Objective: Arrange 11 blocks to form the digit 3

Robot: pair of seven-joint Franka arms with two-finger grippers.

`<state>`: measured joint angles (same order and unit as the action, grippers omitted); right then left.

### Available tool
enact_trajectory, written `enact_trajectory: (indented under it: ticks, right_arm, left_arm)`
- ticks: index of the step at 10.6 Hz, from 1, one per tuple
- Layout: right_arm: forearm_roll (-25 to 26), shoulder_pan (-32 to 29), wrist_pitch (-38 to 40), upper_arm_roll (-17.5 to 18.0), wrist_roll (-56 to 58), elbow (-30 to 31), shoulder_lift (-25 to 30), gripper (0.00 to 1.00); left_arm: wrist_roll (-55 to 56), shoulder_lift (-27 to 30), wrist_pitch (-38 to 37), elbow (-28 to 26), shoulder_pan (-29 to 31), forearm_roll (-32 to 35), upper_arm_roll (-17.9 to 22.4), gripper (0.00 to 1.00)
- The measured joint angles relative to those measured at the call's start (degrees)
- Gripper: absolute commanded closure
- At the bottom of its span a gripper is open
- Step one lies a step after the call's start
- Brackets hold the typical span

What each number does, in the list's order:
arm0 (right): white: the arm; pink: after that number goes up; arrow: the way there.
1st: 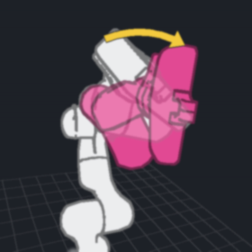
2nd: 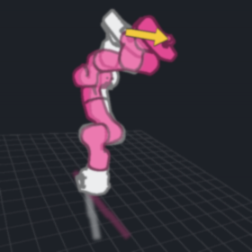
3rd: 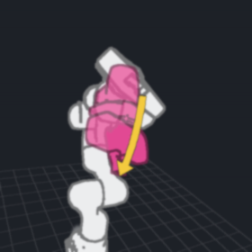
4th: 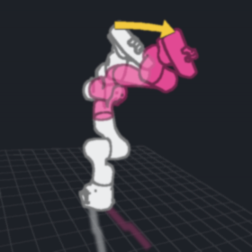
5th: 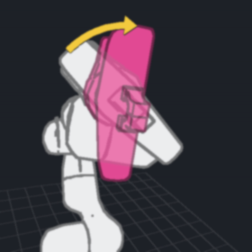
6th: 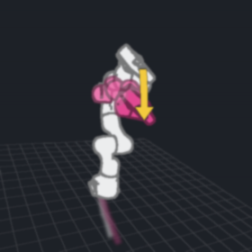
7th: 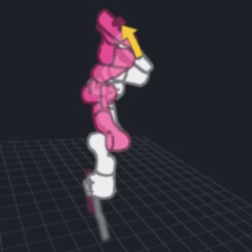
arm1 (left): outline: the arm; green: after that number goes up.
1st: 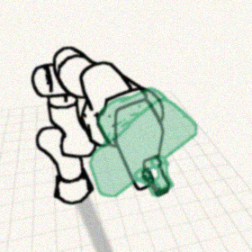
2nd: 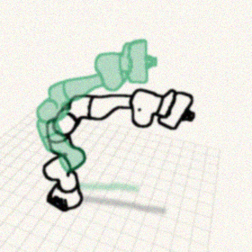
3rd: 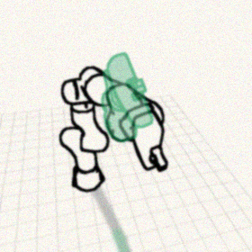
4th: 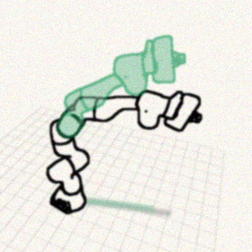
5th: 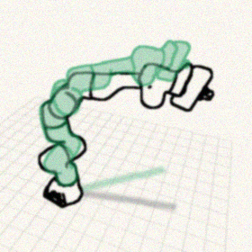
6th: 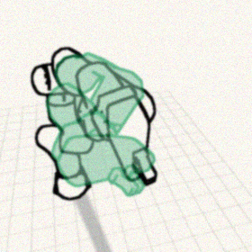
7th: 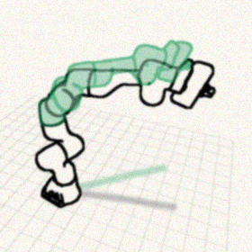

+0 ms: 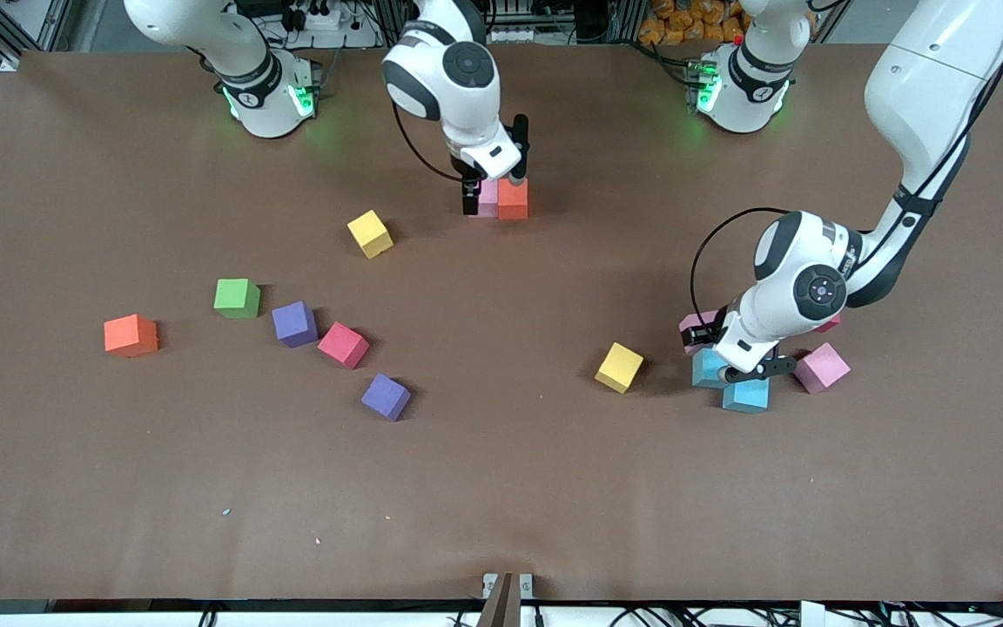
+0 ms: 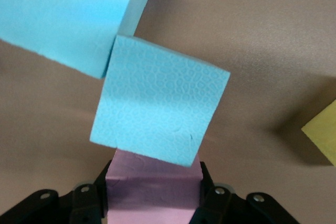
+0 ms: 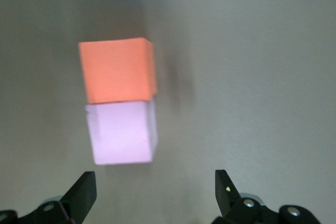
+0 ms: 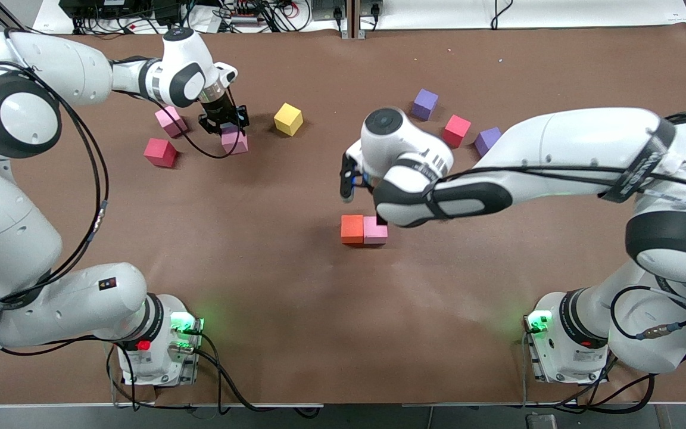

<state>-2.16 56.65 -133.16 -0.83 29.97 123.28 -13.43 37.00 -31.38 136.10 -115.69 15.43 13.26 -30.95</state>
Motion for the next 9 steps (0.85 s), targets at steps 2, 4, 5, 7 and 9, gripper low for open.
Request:
enact_trajectory:
  ticks: [2,4,5,7,9]
  right_arm:
    - [0.0,-4.58,0.85,-0.14,-0.98,0.01,0.39,0.0]
    - [0.02,-8.67,4.62,-0.37,-3.26,0.16,0.65,0.0]
    - [0.02,-9.73,5.87,-0.44,-6.02,0.72,1.17,0.0]
    - [0.05,-9.99,7.11,-0.39,-14.18,2.72,2.56,0.0]
    - [0.08,-10.66,8.05,-0.47,-20.01,4.97,3.7,0.0]
  left_arm:
    - [10.84,1.75,-2.84,0.12,-1.97,0.02,-0.71,1.0]
    - [21.22,4.28,-5.23,0.12,-2.88,0.02,-2.26,1.0]
    - [24.99,4.93,-6.12,0.09,-2.96,0.02,-3.0,1.0]
    - [33.42,5.02,-6.58,0.02,-4.1,0.02,-4.29,1.0]
    - [43.43,5.02,-6.56,0.48,-6.64,0.02,-4.66,1.0]
